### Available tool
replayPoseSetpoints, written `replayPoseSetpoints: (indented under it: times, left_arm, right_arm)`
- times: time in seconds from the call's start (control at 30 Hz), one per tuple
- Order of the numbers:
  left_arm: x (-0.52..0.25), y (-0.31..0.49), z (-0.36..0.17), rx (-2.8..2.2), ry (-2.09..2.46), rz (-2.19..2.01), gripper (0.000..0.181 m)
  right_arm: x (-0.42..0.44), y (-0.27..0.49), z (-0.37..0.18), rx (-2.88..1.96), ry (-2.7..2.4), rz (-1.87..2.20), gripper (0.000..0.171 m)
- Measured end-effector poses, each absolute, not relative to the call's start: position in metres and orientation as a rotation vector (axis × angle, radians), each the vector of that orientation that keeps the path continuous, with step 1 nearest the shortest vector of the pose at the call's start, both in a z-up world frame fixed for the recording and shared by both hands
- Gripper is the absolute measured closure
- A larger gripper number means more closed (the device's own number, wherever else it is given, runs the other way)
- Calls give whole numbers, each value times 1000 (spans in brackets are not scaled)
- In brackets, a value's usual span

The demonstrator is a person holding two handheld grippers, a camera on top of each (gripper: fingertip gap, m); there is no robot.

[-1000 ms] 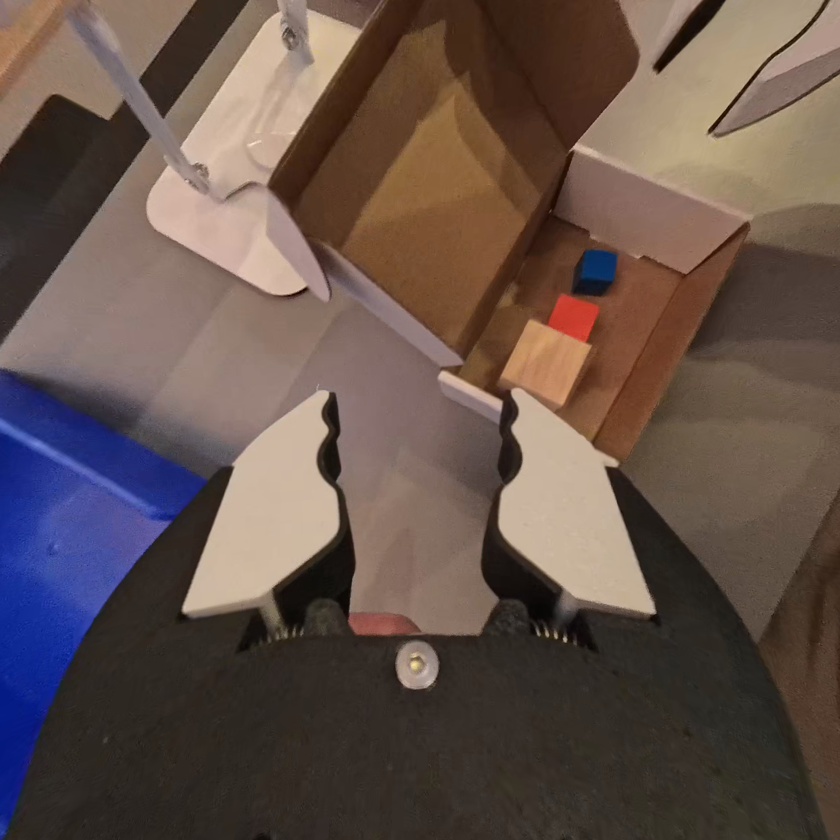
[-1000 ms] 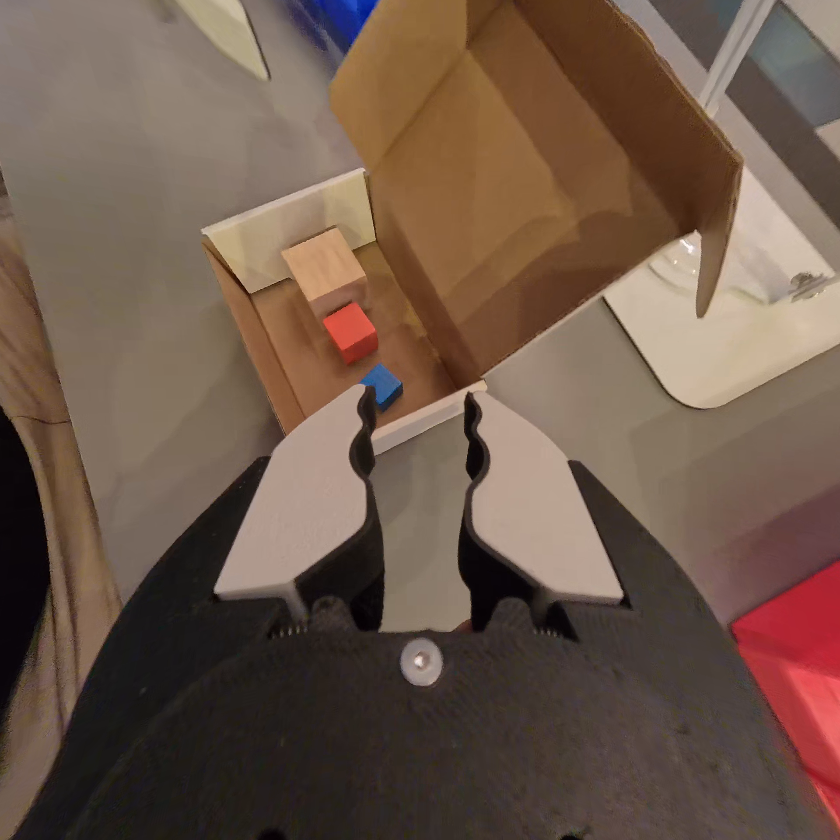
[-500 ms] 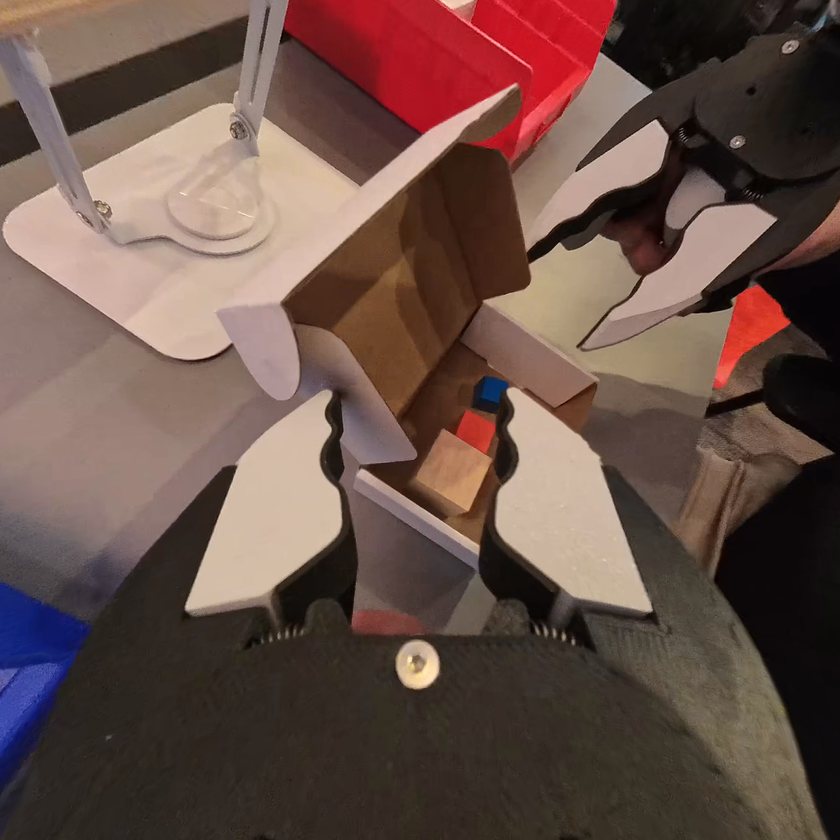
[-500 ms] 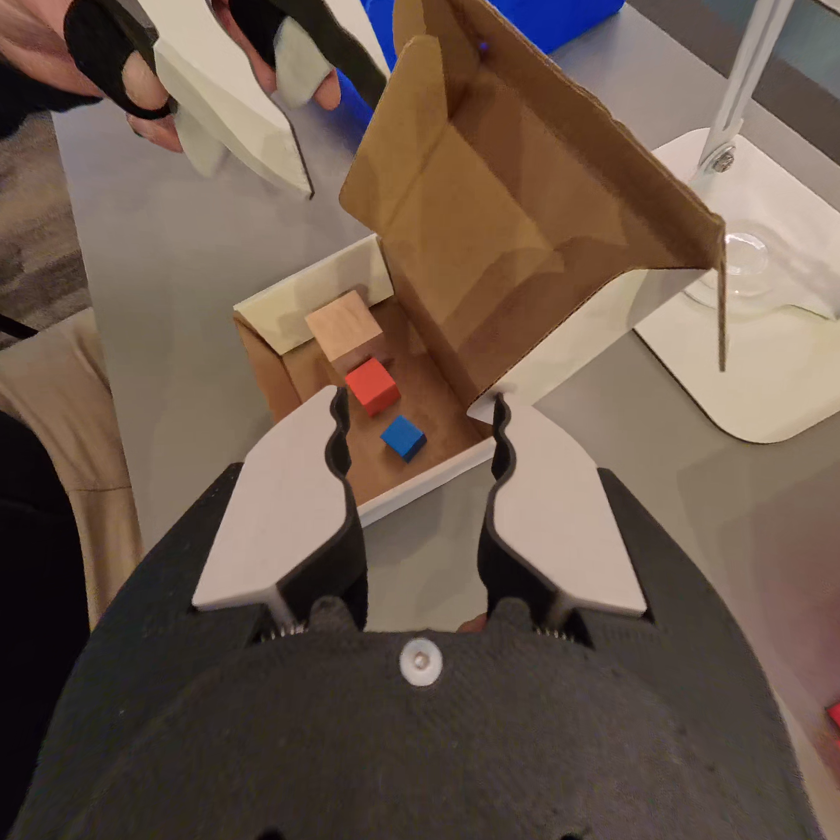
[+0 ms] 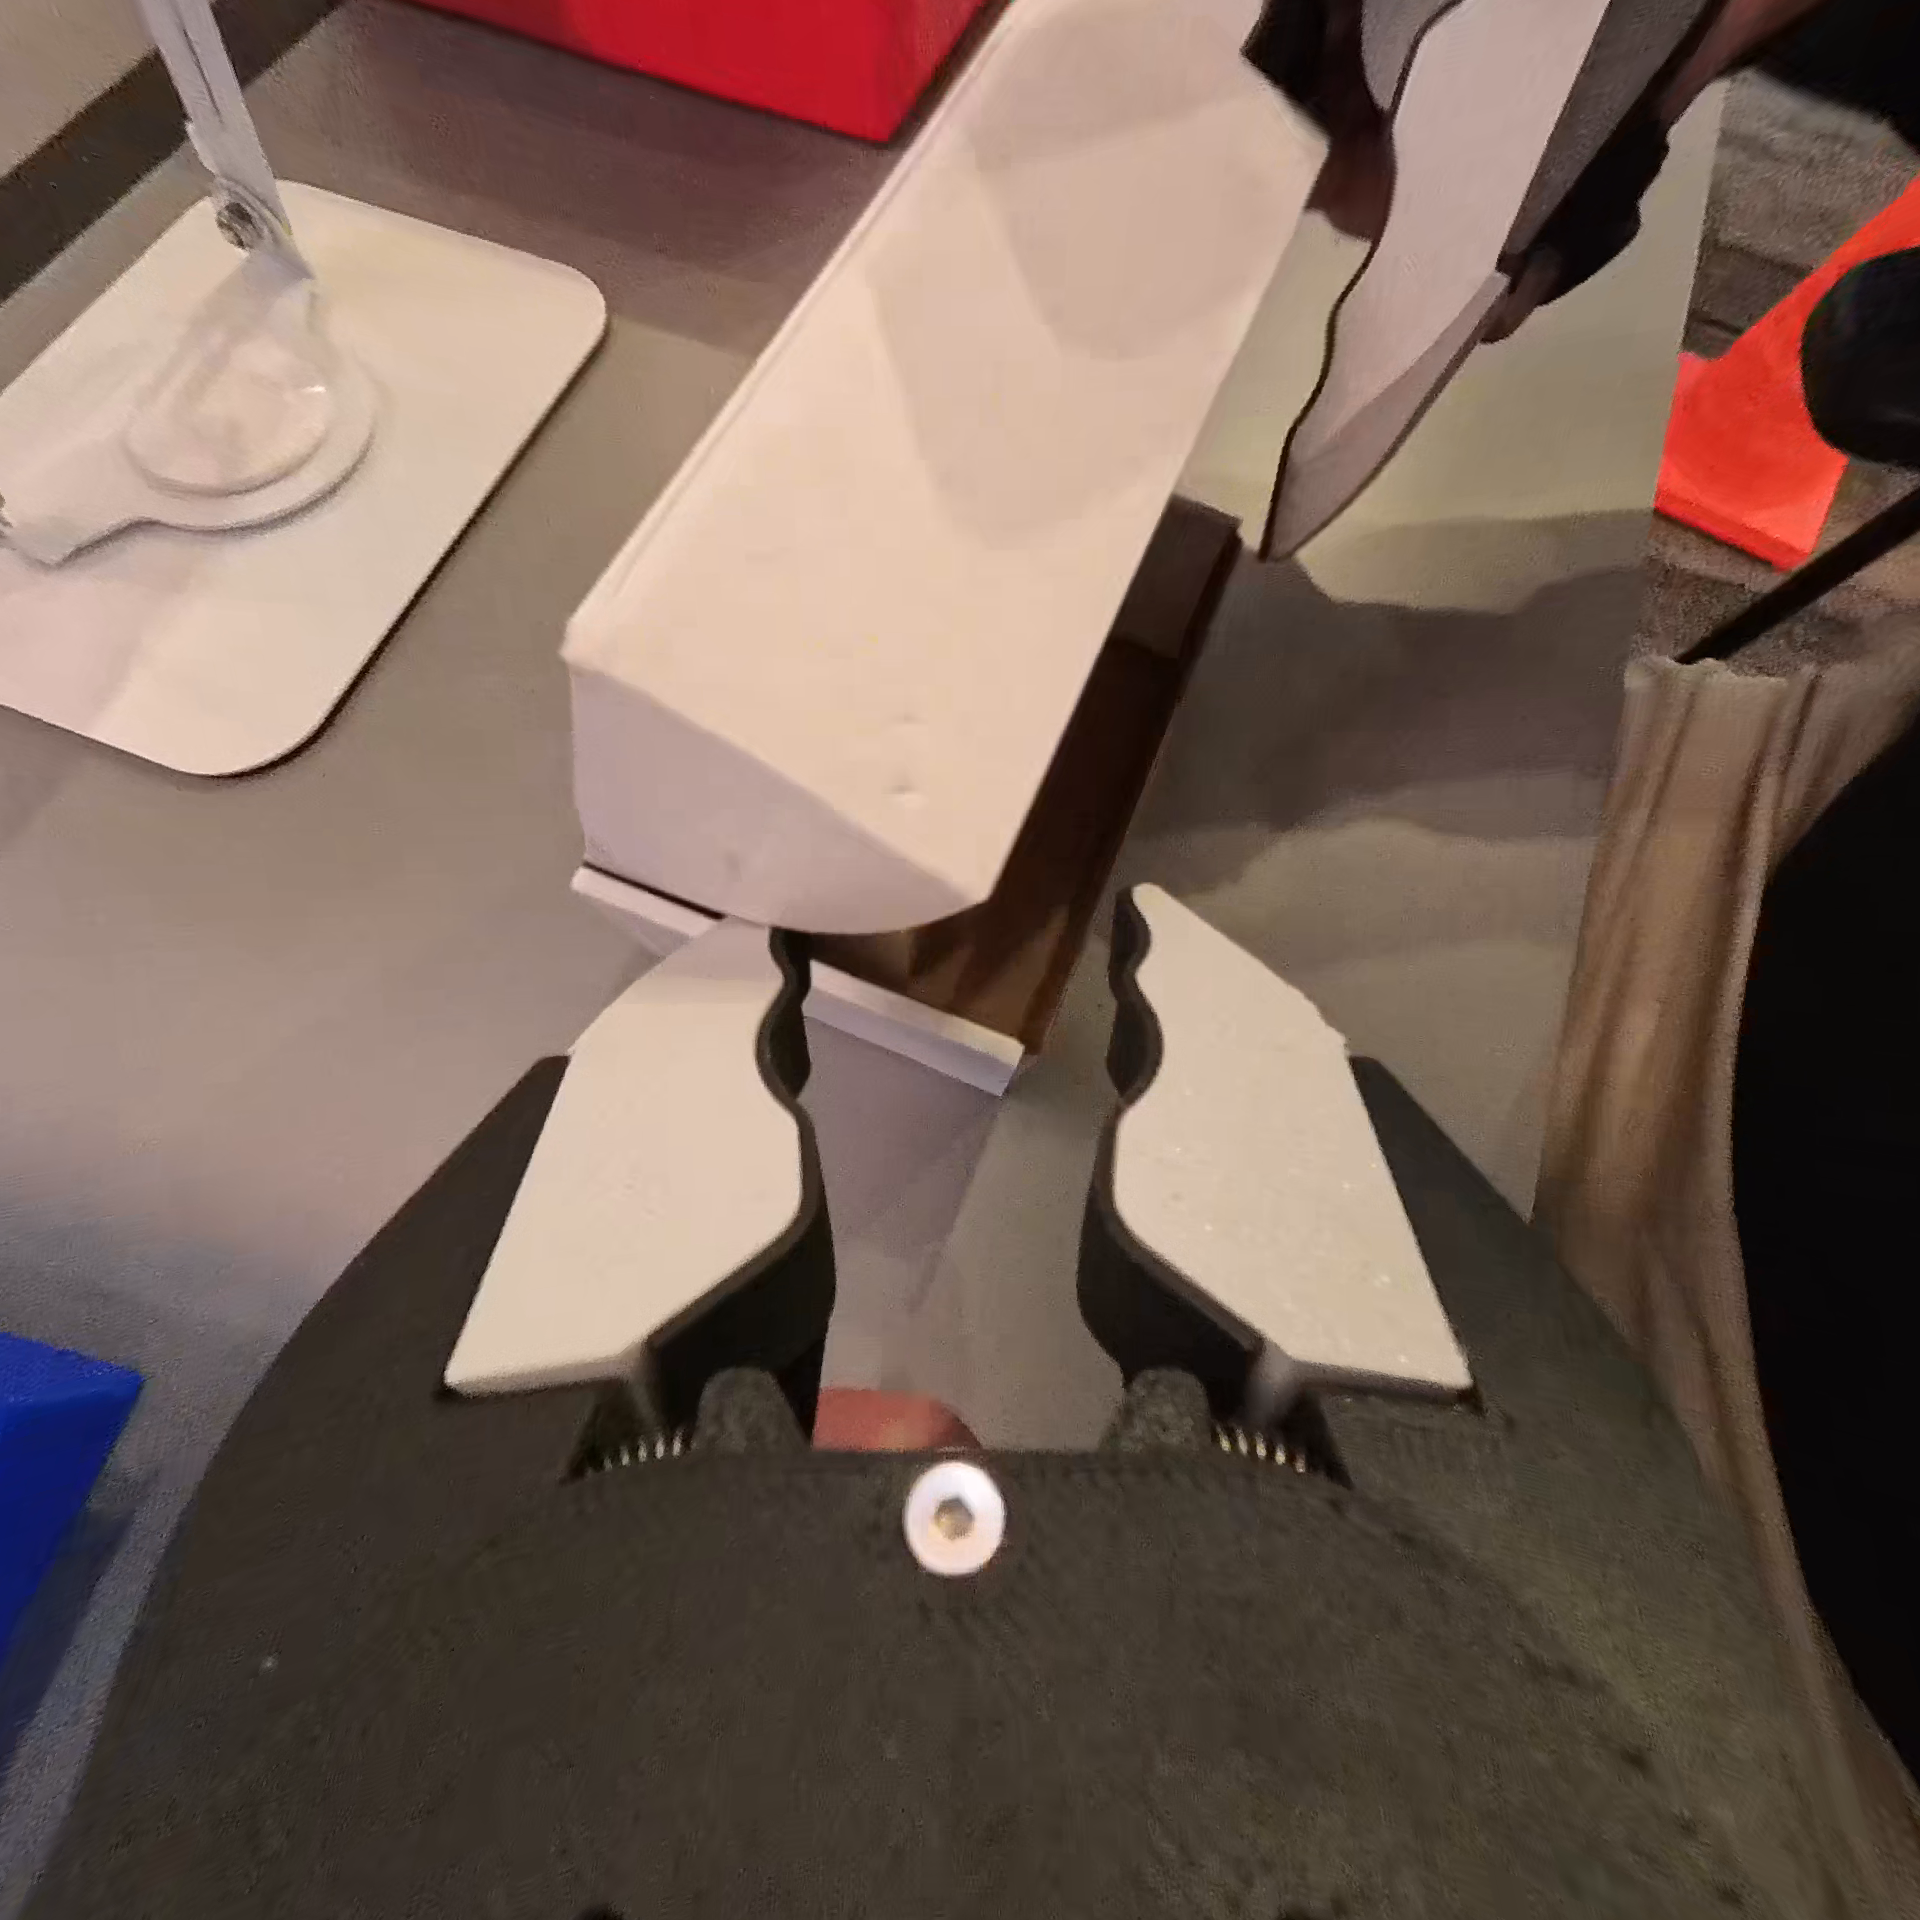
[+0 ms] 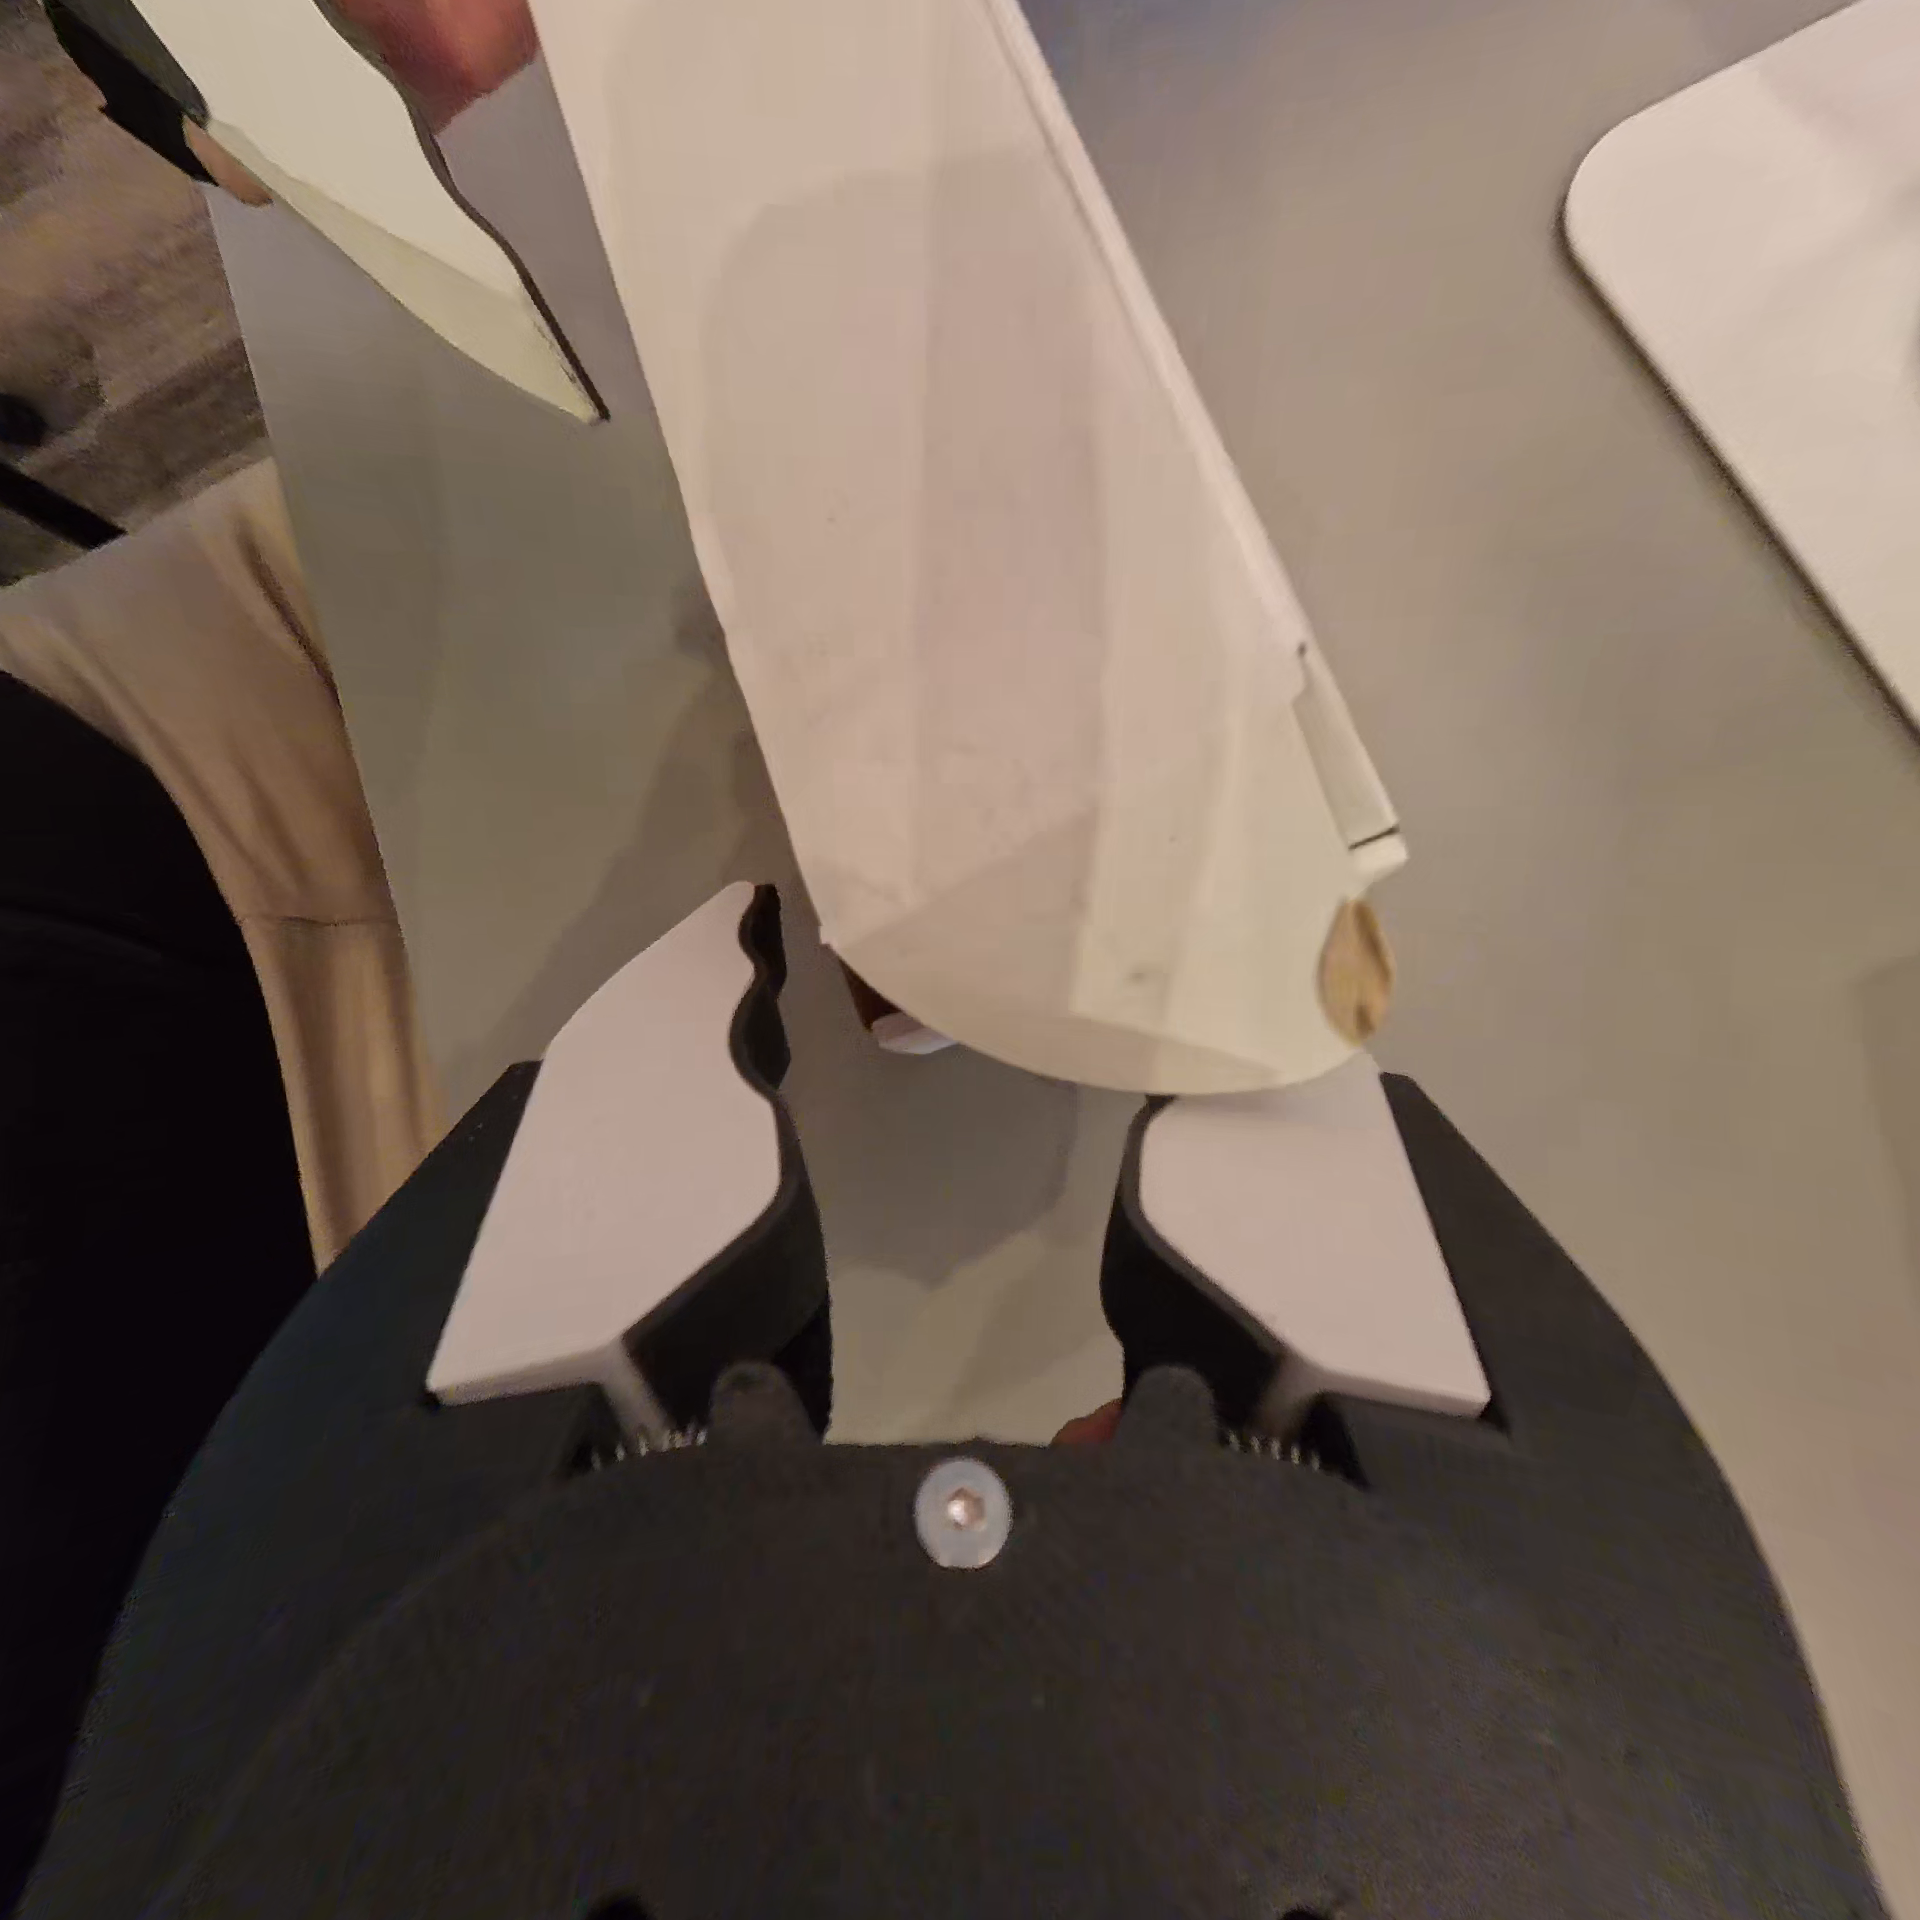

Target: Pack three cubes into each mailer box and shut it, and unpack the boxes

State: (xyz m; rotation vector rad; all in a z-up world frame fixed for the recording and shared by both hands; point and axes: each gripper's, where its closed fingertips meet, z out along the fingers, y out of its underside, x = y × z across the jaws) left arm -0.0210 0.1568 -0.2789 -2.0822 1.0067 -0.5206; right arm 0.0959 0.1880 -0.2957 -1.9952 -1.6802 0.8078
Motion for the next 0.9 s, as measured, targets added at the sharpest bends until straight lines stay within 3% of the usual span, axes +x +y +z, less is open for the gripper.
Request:
replayPoseSetpoints:
  times: [0.23,0.5,0.9]
  left_arm:
    - [-51,135,-285,-2170,1060,-524,109]
    - [-43,173,-212,-1949,876,-576,106]
    - [-10,148,-263,-2170,969,-593,119]
  right_arm:
    - [134,173,-297,-2085,-1753,771,104]
    - [112,210,-204,-1790,-1452,825,95]
    - [88,170,-263,-1845,-1750,757,109]
